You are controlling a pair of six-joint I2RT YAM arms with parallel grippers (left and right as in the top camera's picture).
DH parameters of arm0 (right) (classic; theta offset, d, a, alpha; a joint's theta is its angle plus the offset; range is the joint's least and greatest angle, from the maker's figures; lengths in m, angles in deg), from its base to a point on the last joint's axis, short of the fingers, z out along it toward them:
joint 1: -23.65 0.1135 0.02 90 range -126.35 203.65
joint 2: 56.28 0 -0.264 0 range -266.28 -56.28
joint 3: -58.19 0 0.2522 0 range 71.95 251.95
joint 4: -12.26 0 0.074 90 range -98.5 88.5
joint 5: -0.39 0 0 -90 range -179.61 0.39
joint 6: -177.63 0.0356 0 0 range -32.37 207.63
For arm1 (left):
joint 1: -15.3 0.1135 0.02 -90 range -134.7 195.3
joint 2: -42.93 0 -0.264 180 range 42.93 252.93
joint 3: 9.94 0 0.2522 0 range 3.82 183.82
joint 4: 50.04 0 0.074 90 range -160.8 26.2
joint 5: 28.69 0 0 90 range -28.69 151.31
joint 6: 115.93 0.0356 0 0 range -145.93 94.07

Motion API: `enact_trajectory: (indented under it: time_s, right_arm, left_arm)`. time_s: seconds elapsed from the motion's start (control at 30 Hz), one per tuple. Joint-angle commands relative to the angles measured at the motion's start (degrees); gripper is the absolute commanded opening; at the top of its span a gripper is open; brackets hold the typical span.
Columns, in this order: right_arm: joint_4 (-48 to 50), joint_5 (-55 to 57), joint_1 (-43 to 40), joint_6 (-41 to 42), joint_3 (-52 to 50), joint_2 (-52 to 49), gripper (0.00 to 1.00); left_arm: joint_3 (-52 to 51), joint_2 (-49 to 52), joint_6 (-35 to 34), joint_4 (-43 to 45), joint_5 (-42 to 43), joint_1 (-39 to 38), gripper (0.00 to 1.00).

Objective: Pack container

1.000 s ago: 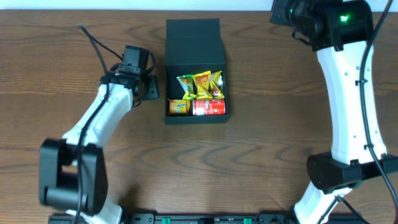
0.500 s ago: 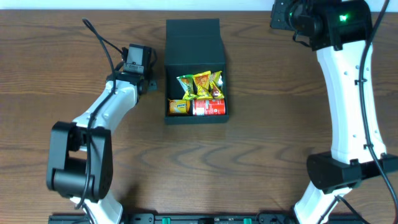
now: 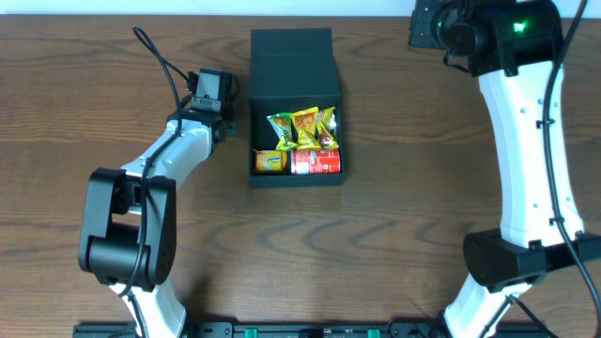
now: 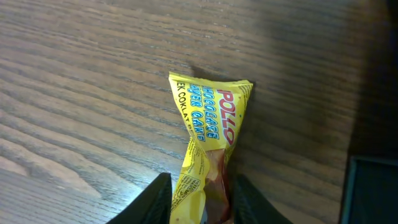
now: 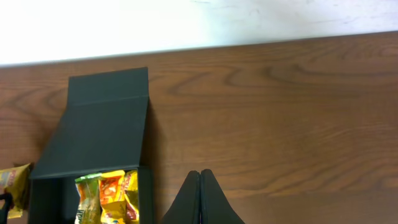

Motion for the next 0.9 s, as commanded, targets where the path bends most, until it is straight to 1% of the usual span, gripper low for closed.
enact_trajectory:
  time_s: [0.0, 0.1, 0.23, 0.27, 0.3, 0.43, 0.53, 0.73, 0.8, 0.87]
  right_arm:
    - [-0.39, 0.17, -0.20, -0.94, -0.13, 0.00, 0.02]
    - [-0.50, 0.17, -0.20, -0.94, -0.13, 0.00, 0.02]
    - [-0.57, 0.17, -0.20, -0.94, -0.13, 0.00, 0.02]
    - [-0.57, 0.17, -0.20, -0.94, -0.13, 0.00, 0.02]
    - [-0.57, 0.15, -0.20, -0.94, -0.13, 0.00, 0.02]
    - [-0.55, 0.17, -0.20, -0.94, -0.13, 0.00, 0.02]
    - [-0.50, 0.17, -0.20, -0.94, -0.13, 0.00, 0.02]
    - [-0.26, 0.17, -0.20, -0.94, -0.13, 0.00, 0.02]
    - [0.00, 0.17, -0.20, -0.94, -0.13, 0.00, 0.02]
    - [0.35, 0.15, -0.20, -0.92, -0.13, 0.00, 0.02]
  left_arm:
    - [-0.07, 2.21, 0.79, -0.07, -0.83, 0.33, 0.30]
    - [-0.07, 2.36, 0.79, 0.13, -0.83, 0.33, 0.29]
    - [-0.07, 2.36, 0.76, 0.09, -0.85, 0.48, 0.11]
    - [-0.07, 2.36, 0.76, 0.00, -0.85, 0.48, 0.07]
    - [-0.07, 2.36, 0.48, -0.13, -0.85, 0.48, 0.06]
    - [0.13, 2.19, 0.13, -0.37, -0.85, 0.48, 0.06]
    - [1.73, 0.98, 0.15, -2.49, -0.83, 0.48, 0.06]
    - [10.86, -7.50, 0.37, -13.35, -0.83, -0.46, 0.06]
    - [13.18, -11.50, 0.11, -13.99, 1.07, -1.66, 0.06]
    - [13.92, -14.69, -0.94, -13.51, 6.64, -3.87, 0.06]
